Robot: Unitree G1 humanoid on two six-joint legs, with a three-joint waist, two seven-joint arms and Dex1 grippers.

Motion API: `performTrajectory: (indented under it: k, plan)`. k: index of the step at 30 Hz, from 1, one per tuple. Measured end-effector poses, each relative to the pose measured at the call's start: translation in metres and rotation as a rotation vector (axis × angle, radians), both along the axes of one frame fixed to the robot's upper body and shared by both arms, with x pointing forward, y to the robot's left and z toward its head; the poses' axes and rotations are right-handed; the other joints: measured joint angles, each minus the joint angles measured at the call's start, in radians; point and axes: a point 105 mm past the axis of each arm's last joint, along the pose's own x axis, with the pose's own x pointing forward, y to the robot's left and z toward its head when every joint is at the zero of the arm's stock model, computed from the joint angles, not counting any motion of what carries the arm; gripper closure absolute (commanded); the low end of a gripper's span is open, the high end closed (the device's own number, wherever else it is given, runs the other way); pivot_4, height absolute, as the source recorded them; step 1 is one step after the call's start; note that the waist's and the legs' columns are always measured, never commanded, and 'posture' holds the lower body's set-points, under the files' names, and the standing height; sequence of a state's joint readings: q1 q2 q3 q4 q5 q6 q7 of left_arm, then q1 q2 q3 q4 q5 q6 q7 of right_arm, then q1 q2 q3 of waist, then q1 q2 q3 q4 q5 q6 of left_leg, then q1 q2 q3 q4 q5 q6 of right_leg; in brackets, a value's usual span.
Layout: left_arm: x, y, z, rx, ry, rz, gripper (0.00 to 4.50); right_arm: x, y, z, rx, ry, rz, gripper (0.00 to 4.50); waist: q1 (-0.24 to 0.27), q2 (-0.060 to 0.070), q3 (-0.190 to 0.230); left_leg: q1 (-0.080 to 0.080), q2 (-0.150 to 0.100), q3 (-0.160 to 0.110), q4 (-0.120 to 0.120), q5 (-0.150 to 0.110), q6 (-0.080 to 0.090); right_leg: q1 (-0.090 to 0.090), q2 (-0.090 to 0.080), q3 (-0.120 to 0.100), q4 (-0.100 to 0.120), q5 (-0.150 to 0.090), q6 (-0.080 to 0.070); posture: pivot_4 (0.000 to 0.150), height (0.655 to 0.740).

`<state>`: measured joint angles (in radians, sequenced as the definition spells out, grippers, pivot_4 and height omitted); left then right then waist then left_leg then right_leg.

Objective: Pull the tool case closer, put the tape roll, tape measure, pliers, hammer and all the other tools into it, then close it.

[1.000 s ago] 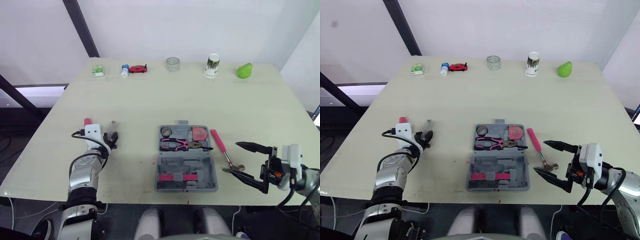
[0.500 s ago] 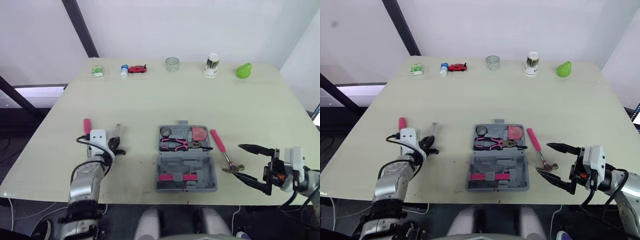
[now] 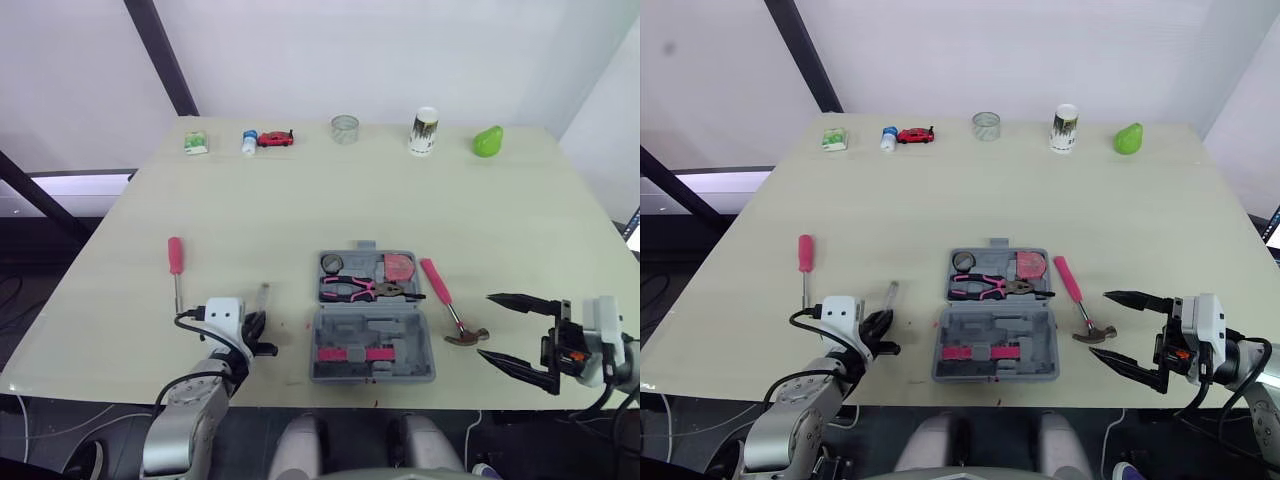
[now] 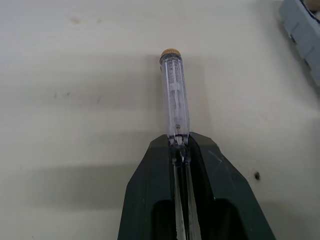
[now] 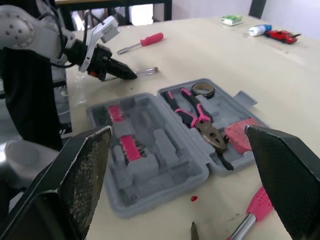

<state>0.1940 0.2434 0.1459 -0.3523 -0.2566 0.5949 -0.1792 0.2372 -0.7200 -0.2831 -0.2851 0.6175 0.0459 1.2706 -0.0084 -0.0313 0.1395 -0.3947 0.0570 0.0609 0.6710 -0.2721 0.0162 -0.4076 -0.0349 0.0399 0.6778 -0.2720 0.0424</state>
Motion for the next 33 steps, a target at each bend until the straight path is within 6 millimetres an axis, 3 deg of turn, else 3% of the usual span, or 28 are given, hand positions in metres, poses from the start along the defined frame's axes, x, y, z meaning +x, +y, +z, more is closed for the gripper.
performTrajectory:
  k: [4, 5, 8, 13, 14, 19, 22, 26, 31, 33]
  plan:
    - [-0.002, 0.002, 0.000, 0.006, 0.003, 0.009, 4.50, -0.005, -0.003, -0.002, -0.049, 0.017, 0.052, 0.00, -0.002, 0.000, 0.000, 0.000, 0.000, 0.000, 0.000, 0.000, 0.000, 0.000, 0.000, 0.000, 0.000, 0.000, 0.000, 0.150, 0.7400]
    - [-0.002, 0.001, 0.000, 0.001, 0.002, 0.012, 3.70, -0.006, -0.004, -0.002, -0.062, 0.020, 0.065, 0.00, -0.002, 0.000, 0.000, 0.000, 0.000, 0.000, 0.000, 0.000, 0.000, 0.000, 0.000, 0.000, 0.000, 0.000, 0.000, 0.150, 0.7400]
    - [-0.001, -0.001, 0.000, -0.024, -0.003, 0.009, 2.67, -0.005, -0.003, -0.001, -0.072, 0.015, 0.080, 0.00, -0.001, 0.000, 0.000, 0.000, 0.000, 0.000, 0.000, 0.000, 0.000, 0.000, 0.000, 0.000, 0.000, 0.000, 0.000, 0.150, 0.7400]
    - [-0.001, -0.002, 0.002, -0.039, -0.017, -0.006, 0.23, -0.005, -0.003, -0.001, -0.077, 0.015, 0.084, 0.00, -0.002, 0.000, 0.000, 0.000, 0.000, 0.000, 0.000, 0.000, 0.000, 0.000, 0.000, 0.000, 0.000, 0.000, 0.000, 0.150, 0.7400]
    - [-0.001, -0.002, 0.002, -0.039, -0.018, -0.008, 0.06, -0.005, -0.003, -0.001, -0.078, 0.015, 0.085, 0.00, -0.002, 0.000, 0.000, 0.000, 0.000, 0.000, 0.000, 0.000, 0.000, 0.000, 0.000, 0.000, 0.000, 0.000, 0.000, 0.150, 0.7400]
    - [-0.008, 0.016, 0.014, 0.008, -0.033, -0.033, 0.06, -0.007, -0.003, -0.004, -0.086, 0.023, 0.086, 0.00, -0.003, 0.000, 0.000, 0.000, 0.000, 0.000, 0.000, 0.000, 0.000, 0.000, 0.000, 0.000, 0.000, 0.000, 0.000, 0.150, 0.7400]
    - [-0.006, 0.028, 0.036, 0.080, -0.063, -0.147, 0.06, -0.007, -0.002, -0.005, -0.084, 0.016, 0.083, 0.00, 0.000, 0.000, 0.001, 0.000, 0.000, 0.000, 0.000, 0.000, 0.000, 0.000, 0.000, -0.001, 0.000, 0.000, -0.001, 0.150, 0.7400]
    - [0.008, 0.022, 0.063, 0.174, -0.123, -0.464, 0.06, -0.007, 0.002, -0.008, -0.074, 0.021, 0.088, 0.00, 0.006, 0.001, 0.001, 0.000, 0.000, 0.001, 0.000, 0.000, 0.000, 0.000, 0.000, 0.000, 0.000, -0.001, -0.001, 0.150, 0.7400]
    - [0.010, 0.020, 0.068, 0.270, -0.117, -0.834, 0.06, -0.006, 0.003, -0.008, -0.071, 0.017, 0.086, 0.00, 0.005, 0.002, 0.002, 0.000, 0.000, 0.005, 0.000, 0.000, 0.000, -0.001, 0.001, -0.002, -0.001, -0.001, -0.001, 0.150, 0.7400]
    - [0.008, 0.017, 0.071, 0.318, -0.119, -1.090, 0.06, -0.005, 0.004, -0.007, -0.069, 0.013, 0.083, 0.00, 0.005, 0.002, 0.002, 0.000, 0.000, 0.006, 0.000, 0.000, 0.000, -0.001, 0.001, -0.001, -0.001, -0.001, -0.001, 0.150, 0.7400]
